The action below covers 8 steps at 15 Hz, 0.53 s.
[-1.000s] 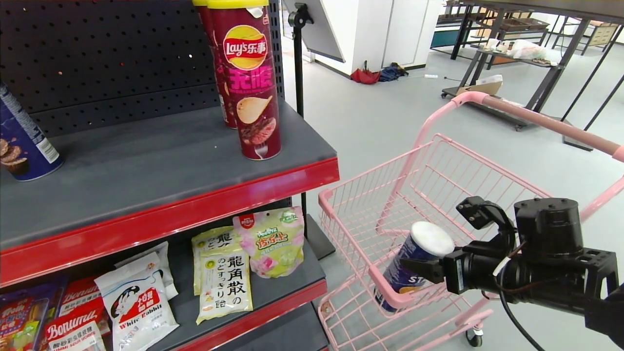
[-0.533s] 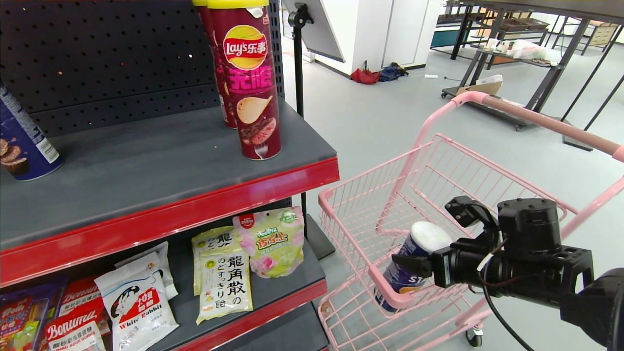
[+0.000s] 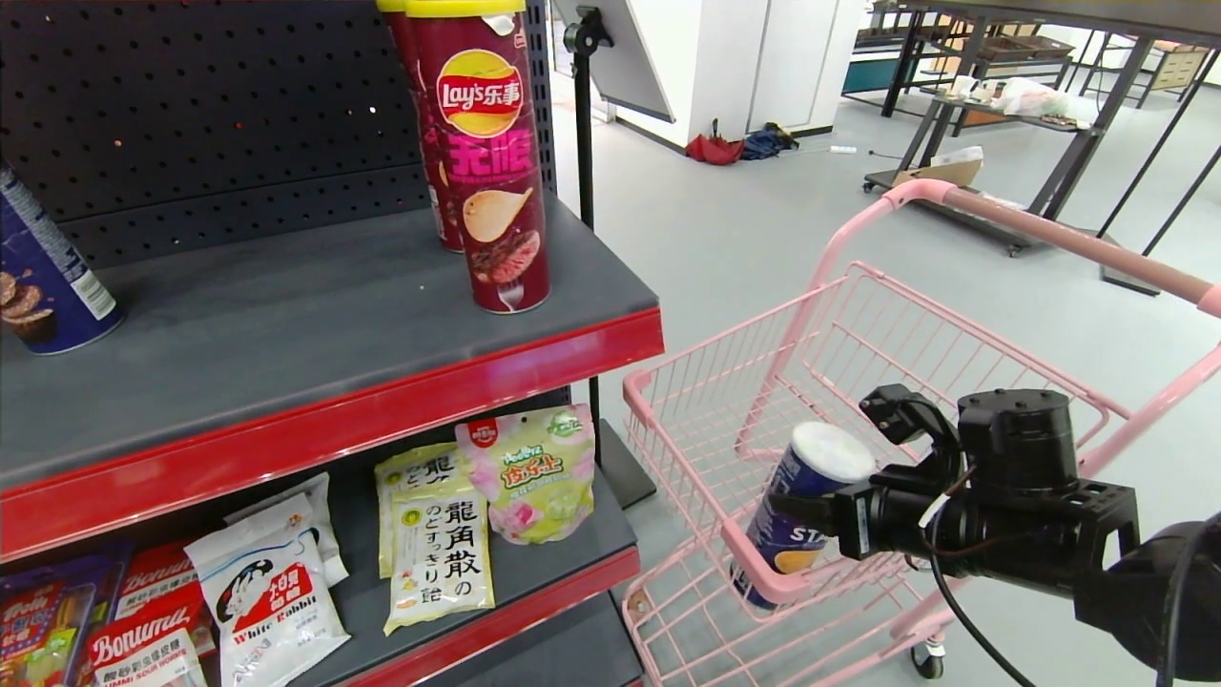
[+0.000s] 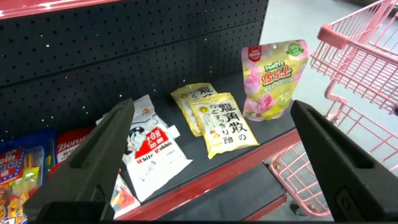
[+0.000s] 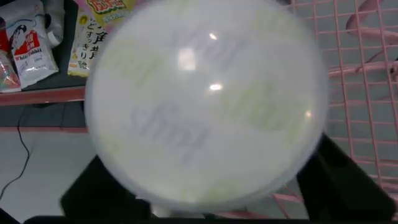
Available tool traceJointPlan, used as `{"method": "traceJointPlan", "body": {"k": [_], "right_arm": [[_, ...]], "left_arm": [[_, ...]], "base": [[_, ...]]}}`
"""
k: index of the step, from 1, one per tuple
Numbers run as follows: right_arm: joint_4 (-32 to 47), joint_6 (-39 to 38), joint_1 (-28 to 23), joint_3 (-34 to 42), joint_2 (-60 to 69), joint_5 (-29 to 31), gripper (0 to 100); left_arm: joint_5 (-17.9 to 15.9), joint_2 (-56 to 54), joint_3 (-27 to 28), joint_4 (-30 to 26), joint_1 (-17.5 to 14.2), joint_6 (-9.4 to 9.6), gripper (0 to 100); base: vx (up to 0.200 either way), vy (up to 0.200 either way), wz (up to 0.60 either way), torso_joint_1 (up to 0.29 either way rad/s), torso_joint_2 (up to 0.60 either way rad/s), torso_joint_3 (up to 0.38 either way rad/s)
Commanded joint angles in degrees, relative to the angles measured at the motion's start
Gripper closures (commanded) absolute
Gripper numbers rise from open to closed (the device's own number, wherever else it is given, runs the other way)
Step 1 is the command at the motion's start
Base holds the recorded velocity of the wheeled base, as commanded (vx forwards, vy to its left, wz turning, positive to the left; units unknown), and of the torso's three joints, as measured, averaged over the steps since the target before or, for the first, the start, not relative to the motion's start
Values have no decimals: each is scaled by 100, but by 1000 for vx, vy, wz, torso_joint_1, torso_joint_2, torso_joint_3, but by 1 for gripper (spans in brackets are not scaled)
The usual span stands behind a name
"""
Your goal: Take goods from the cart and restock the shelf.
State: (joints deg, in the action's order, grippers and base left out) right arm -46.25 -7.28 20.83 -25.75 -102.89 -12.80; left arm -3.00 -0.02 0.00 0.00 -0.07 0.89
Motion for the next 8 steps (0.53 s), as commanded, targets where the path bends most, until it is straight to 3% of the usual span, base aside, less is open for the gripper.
{"method": "traceJointPlan", "body": {"k": [1, 8], "right_arm": [[-235, -2, -9, -18, -223, 6, 100], [-174, 42, 17, -273, 58, 181, 100]], "left_arm": [[1, 2, 0, 0, -1, -1, 0], [1, 2, 0, 0, -1, -1, 0]], "base": [[0, 0, 0, 0, 0, 0], [0, 0, 0, 0, 0, 0]]}}
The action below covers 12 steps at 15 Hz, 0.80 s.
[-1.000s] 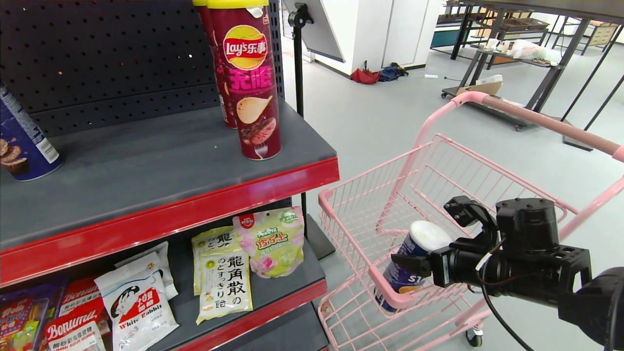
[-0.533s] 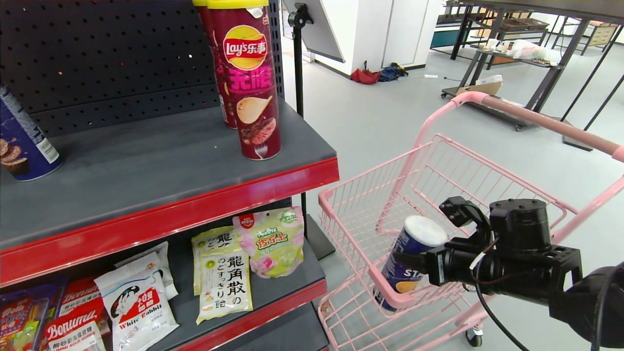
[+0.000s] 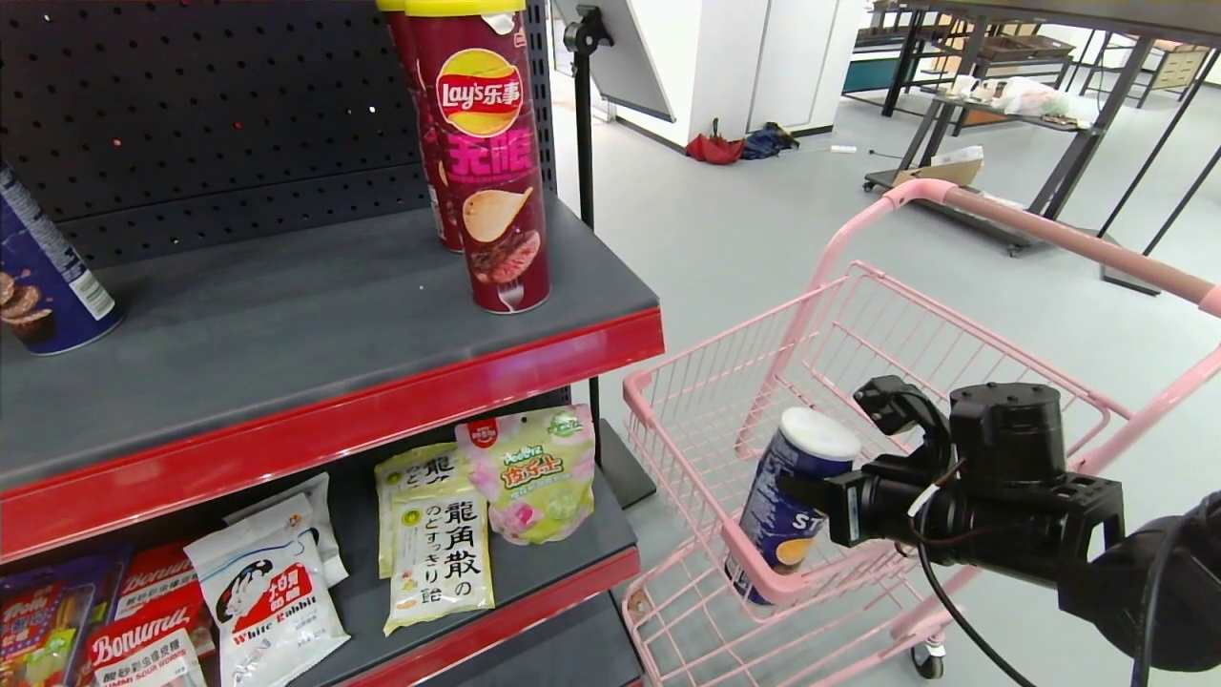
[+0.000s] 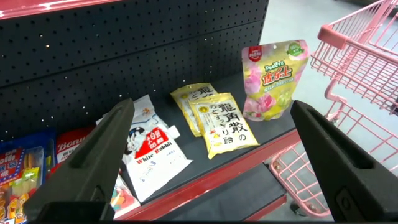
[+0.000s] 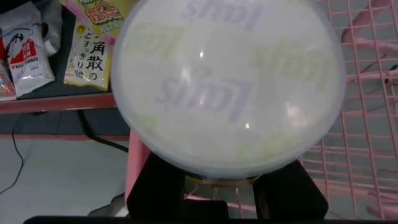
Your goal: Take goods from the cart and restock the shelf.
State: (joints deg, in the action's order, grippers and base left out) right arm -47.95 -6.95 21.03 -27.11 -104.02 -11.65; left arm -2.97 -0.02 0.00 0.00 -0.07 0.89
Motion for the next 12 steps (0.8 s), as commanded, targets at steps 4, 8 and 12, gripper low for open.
{"method": "traceJointPlan", "body": {"k": [4, 8, 12], "right_arm": [[857, 317, -20, -1191, 901, 594, 100], [2659, 783, -37, -2386, 2105, 1104, 100], [3995, 950, -81, -2290, 3784, 2238, 100]], "left_arm": [[-1, 2, 0, 0, -1, -1, 0], [-1, 2, 0, 0, -1, -1, 0], [-1, 2, 0, 0, -1, -1, 0]], "base": [[0, 0, 0, 0, 0, 0], [0, 0, 0, 0, 0, 0], [0, 0, 0, 0, 0, 0]]}}
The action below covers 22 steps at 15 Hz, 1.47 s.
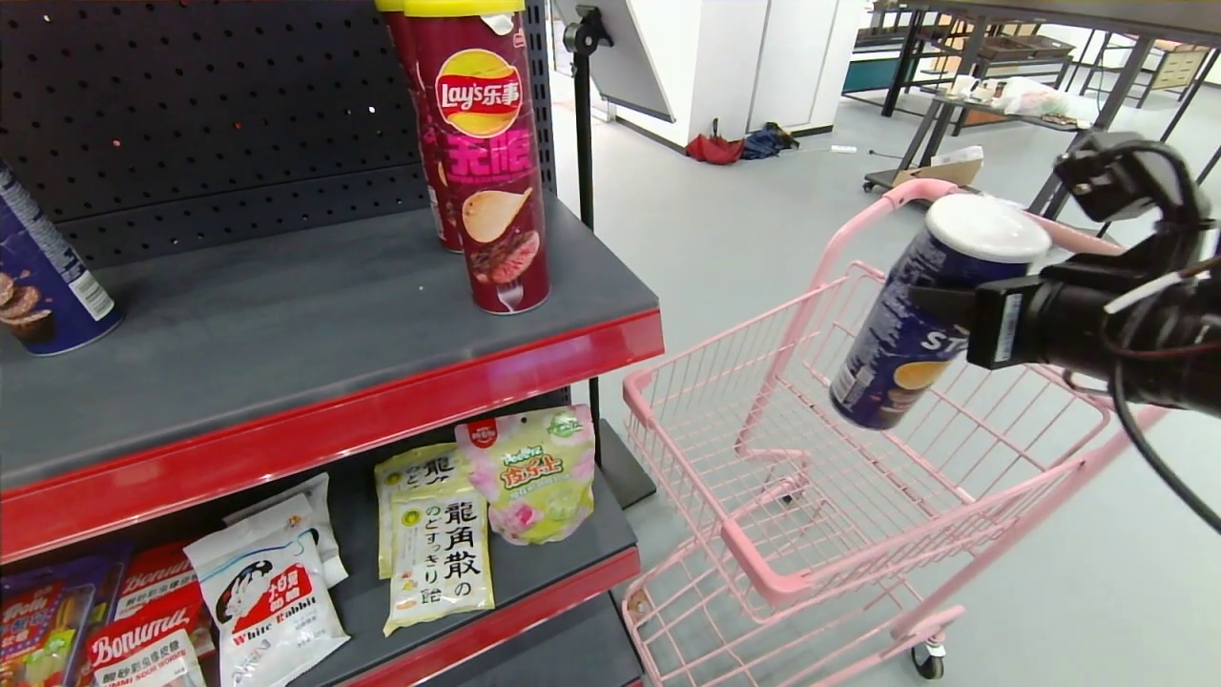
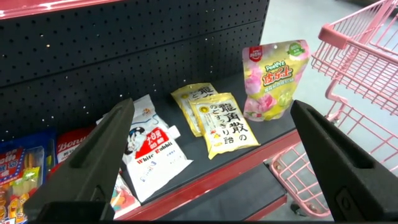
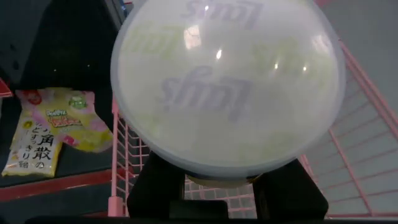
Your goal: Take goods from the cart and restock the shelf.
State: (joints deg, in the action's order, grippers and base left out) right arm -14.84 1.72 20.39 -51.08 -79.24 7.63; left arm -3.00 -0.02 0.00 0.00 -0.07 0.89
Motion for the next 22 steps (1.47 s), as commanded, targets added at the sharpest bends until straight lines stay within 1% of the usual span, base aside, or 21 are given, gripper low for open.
{"method": "traceJointPlan", "body": {"k": [1, 3, 4, 6, 9, 11, 13, 22], "right_arm": [[1132, 92, -141, 248, 1719, 353, 100], [1756, 74, -422, 643, 2527, 362, 100], [1826, 65, -660, 1012, 2958, 362, 100], [1818, 136, -1178, 1601, 3433, 318, 100], [1835, 171, -1503, 1759, 3644, 274, 100], [1826, 171, -1495, 1759, 3661, 274, 100], [1835, 188, -1486, 1750, 3670, 274, 100], [1844, 206, -1477, 1777, 3644, 151, 100]], "left_arm": [[1, 2, 0, 0, -1, -1, 0], [1, 2, 0, 0, -1, -1, 0], [1, 2, 0, 0, -1, -1, 0], [1, 2, 0, 0, -1, -1, 0], [1, 2, 0, 0, -1, -1, 0], [1, 2, 0, 0, -1, -1, 0], [1, 2, 0, 0, -1, -1, 0], [1, 2, 0, 0, -1, -1, 0]], "base": [[0, 0, 0, 0, 0, 0], [0, 0, 0, 0, 0, 0], [0, 0, 0, 0, 0, 0], [0, 0, 0, 0, 0, 0], [0, 0, 0, 0, 0, 0], [0, 0, 0, 21, -50, -43], [0, 0, 0, 112, -364, -249], [0, 0, 0, 197, -552, -360]]}}
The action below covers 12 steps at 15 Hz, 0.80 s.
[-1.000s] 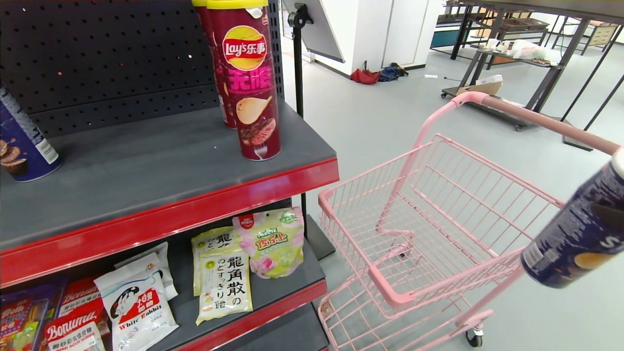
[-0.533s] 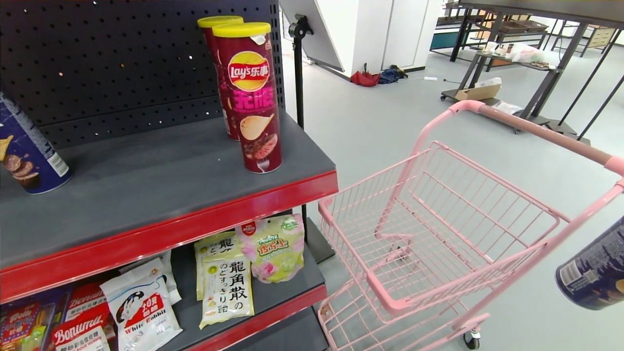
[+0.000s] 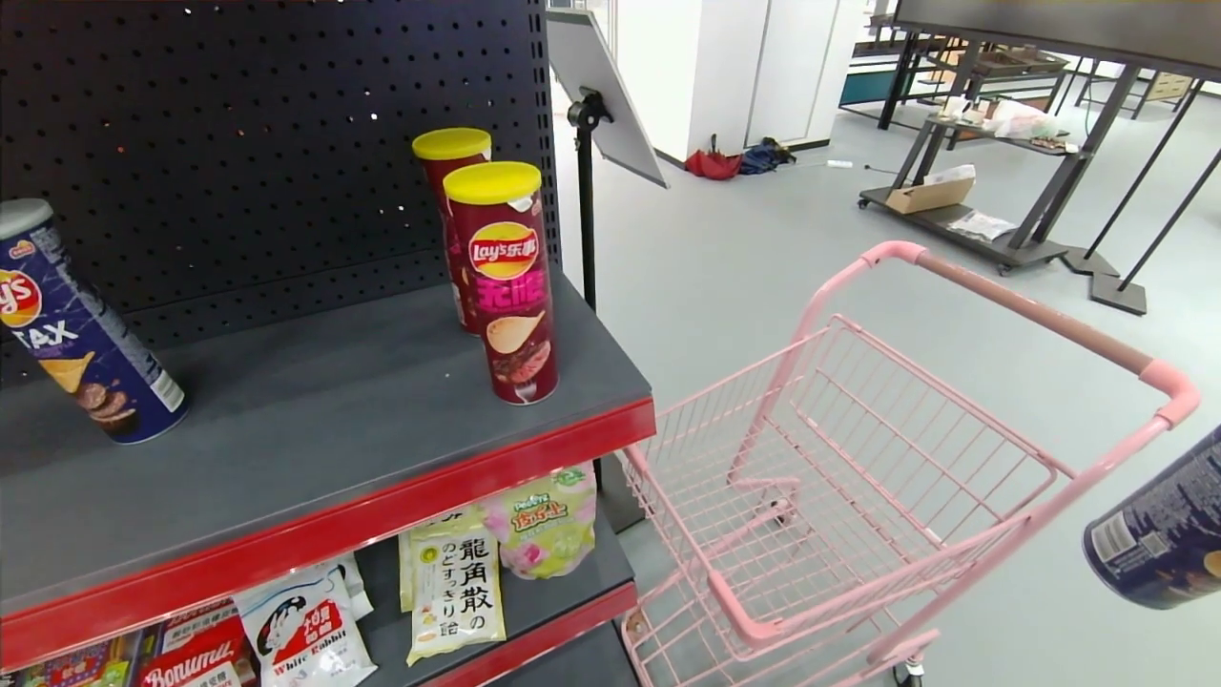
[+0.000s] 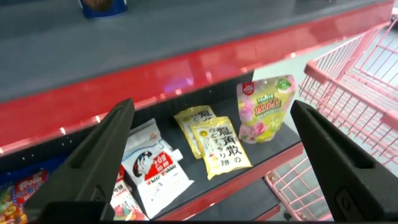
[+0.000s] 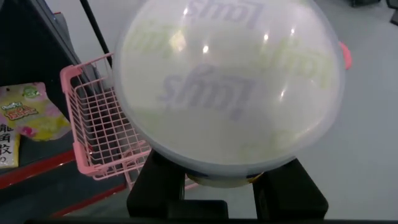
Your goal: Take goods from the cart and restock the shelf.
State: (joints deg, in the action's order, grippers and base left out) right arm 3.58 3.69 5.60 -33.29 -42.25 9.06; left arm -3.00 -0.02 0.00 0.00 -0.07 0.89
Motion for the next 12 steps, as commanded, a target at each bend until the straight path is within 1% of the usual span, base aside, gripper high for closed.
{"method": "traceJointPlan", "body": {"k": [1, 7, 9, 12], "right_arm": [[2, 9, 3, -2, -55, 0, 100], [2, 79, -6, 7, -90, 8, 100], [2, 167, -15, 60, -55, 17, 100], [2, 184, -15, 156, 7, 17, 100]], "left_arm": [[1, 2, 0, 0, -1, -1, 0], [1, 2, 0, 0, -1, -1, 0], [1, 2, 0, 0, -1, -1, 0], [1, 2, 0, 0, -1, -1, 0]], "base": [[0, 0, 0, 232, -564, -344], [0, 0, 0, 170, -404, -243], [0, 0, 0, 90, -212, -129], [0, 0, 600, 17, -15, -17]]}}
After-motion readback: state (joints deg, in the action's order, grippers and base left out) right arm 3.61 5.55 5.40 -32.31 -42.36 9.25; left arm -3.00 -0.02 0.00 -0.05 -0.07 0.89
